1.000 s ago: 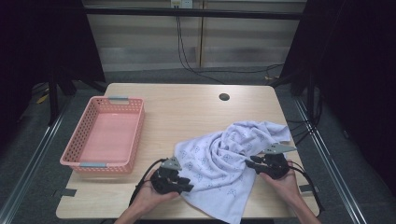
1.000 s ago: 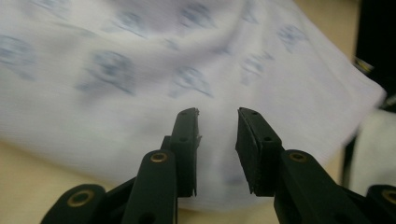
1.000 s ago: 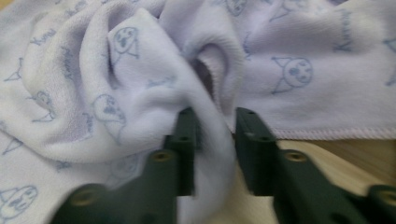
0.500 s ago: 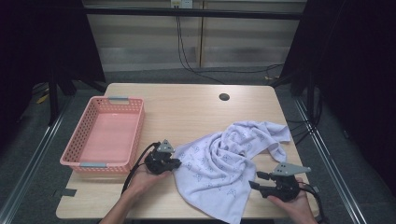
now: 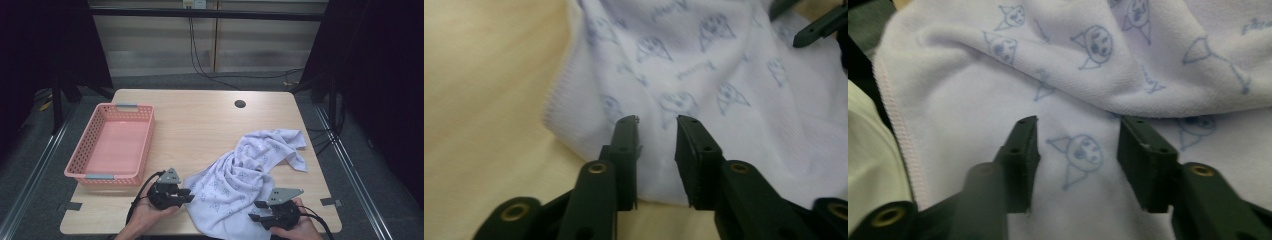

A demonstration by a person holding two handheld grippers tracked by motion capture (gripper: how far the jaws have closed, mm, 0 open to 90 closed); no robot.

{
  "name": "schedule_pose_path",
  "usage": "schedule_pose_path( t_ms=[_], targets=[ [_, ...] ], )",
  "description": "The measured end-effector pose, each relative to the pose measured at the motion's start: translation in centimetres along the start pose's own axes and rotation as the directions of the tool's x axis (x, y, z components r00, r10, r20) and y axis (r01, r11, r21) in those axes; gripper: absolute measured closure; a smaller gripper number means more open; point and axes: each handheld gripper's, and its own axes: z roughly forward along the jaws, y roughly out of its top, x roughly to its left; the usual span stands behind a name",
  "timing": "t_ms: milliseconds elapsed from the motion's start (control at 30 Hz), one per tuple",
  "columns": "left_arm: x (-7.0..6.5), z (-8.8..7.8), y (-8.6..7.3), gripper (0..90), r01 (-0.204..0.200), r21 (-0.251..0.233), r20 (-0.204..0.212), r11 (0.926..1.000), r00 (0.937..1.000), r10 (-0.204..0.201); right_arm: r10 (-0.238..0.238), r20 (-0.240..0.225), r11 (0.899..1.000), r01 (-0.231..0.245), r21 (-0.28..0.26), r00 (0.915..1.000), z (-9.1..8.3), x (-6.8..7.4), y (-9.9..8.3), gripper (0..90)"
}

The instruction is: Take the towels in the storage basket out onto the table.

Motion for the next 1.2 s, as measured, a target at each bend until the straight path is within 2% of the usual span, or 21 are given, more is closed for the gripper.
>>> schedule_pose_path(
  t_ms=[67,100,133,200,267,300,367,400,467,500,600,667,733,767,800,867,933,1067,1100,1133,1200],
  targets=[
    [1.2,0.1,0.3,64.0,0.025,-0.017,-0.012,0.9996,0.9996,-0.025,-0.001,0.019,1.0,0.001,0.002,0.9998,-0.1,-0.4,0.0,74.6],
    [1.5,0.2,0.5,62.3,0.029,-0.021,-0.031,0.9994,0.9991,-0.03,0.015,0.021,1.0,-0.015,0.004,0.9997,-0.1,-0.8,0.0,80.8],
    [1.9,0.3,0.7,61.0,0.029,-0.039,-0.071,0.9988,0.997,-0.032,0.026,0.025,1.0,-0.026,0.006,0.9993,-0.2,-1.1,0.0,84.7],
    [2.5,0.4,1.0,57.2,0.034,-0.053,-0.081,0.998,0.996,-0.038,0.062,0.06,0.998,-0.063,0.011,0.9963,-0.5,-2.0,-0.1,87.7],
    [3.1,0.6,1.1,52.1,0.039,-0.062,-0.058,0.9973,0.9974,-0.042,0.098,0.083,0.995,-0.099,-0.001,0.9917,-1.0,-3.0,-0.3,88.6],
    [3.3,1.0,1.2,51.2,0.049,-0.048,-0.051,0.9977,0.9974,-0.051,0.111,0.084,0.994,-0.109,-0.02,0.9903,-1.2,-3.4,-0.4,88.7],
    [3.3,2.0,1.3,50.7,0.035,0.01,-0.06,0.9993,0.9976,-0.034,0.16,0.081,0.985,-0.154,-0.08,0.9838,-2.1,-4.3,-0.3,88.9],
    [3.3,2.3,1.3,54.0,0.035,0.025,-0.03,0.9991,0.999,-0.034,0.165,0.086,0.983,-0.156,-0.098,0.9826,-2.3,-4.6,-0.2,88.8],
    [2.8,2.4,1.6,75.7,-0.01,0.01,0.019,0.9999,0.9998,0.01,0.178,0.088,0.978,-0.167,-0.122,0.98,-2.6,-4.9,0.0,88.8],
    [2.5,2.2,1.9,83.1,-0.012,0.007,0.034,0.9999,0.9993,0.012,0.179,0.09,0.977,-0.166,-0.133,0.9797,-2.8,-5.1,0.1,88.8],
    [2.2,0.4,2.9,87.5,0.025,-0.075,0.07,0.9969,0.9973,-0.02,0.189,0.095,0.968,-0.169,-0.184,0.9774,-3.8,-5.6,0.5,88.9],
    [2.4,-0.7,3.5,87.7,0.04,-0.103,0.039,0.9939,0.9986,-0.036,0.204,0.101,0.96,-0.178,-0.217,0.9738,-4.5,-6.1,0.8,88.9],
    [2.9,-1.7,4.0,87.6,0.093,-0.168,0.075,0.9814,0.9939,-0.081,0.223,0.119,0.948,-0.187,-0.257,0.9675,-5.2,-7.0,1.3,88.9],
    [3.1,-2.2,4.5,86.9,0.107,-0.196,0.069,0.9747,0.9931,-0.095,0.23,0.124,0.943,-0.189,-0.273,0.9653,-5.4,-7.4,1.4,88.9],
    [3.3,-2.5,4.8,86.3,0.102,-0.213,0.057,0.9718,0.9941,-0.092,0.238,0.132,0.938,-0.192,-0.29,0.9623,-5.7,-8.0,1.7,88.9],
    [3.9,-2.6,5.3,84.7,0.092,-0.209,-0.014,0.9736,0.9952,-0.097,0.25,0.171,0.936,-0.193,-0.296,0.953,-5.8,-9.0,1.9,88.9],
    [4.8,-2.1,5.2,83.7,0.116,-0.208,-0.054,0.9713,0.9901,-0.13,0.278,0.183,0.93,-0.217,-0.296,0.9431,-5.4,-10.2,1.8,88.9],
    [6.0,-1.0,4.4,71.0,0.172,-0.211,-0.095,0.9623,0.9763,-0.195,0.293,0.192,0.942,-0.249,-0.227,0.9365,-3.6,-11.8,1.1,87.0],
    [5.9,-0.8,4.3,69.5,0.178,-0.196,-0.071,0.9643,0.9782,-0.195,0.288,0.2,0.947,-0.247,-0.204,0.9365,-3.2,-11.9,0.9,82.6],
    [5.5,-0.7,4.2,68.8,0.149,-0.17,-0.055,0.9742,0.9856,-0.16,0.284,0.207,0.95,-0.246,-0.191,0.9362,-2.9,-12.0,0.7,76.4],
    [4.0,-0.9,3.9,68.3,0.091,-0.137,-0.017,0.9863,0.9954,-0.094,0.289,0.23,0.95,-0.25,-0.186,0.9294,-3.0,-11.7,0.5,69.3]
  ],
)
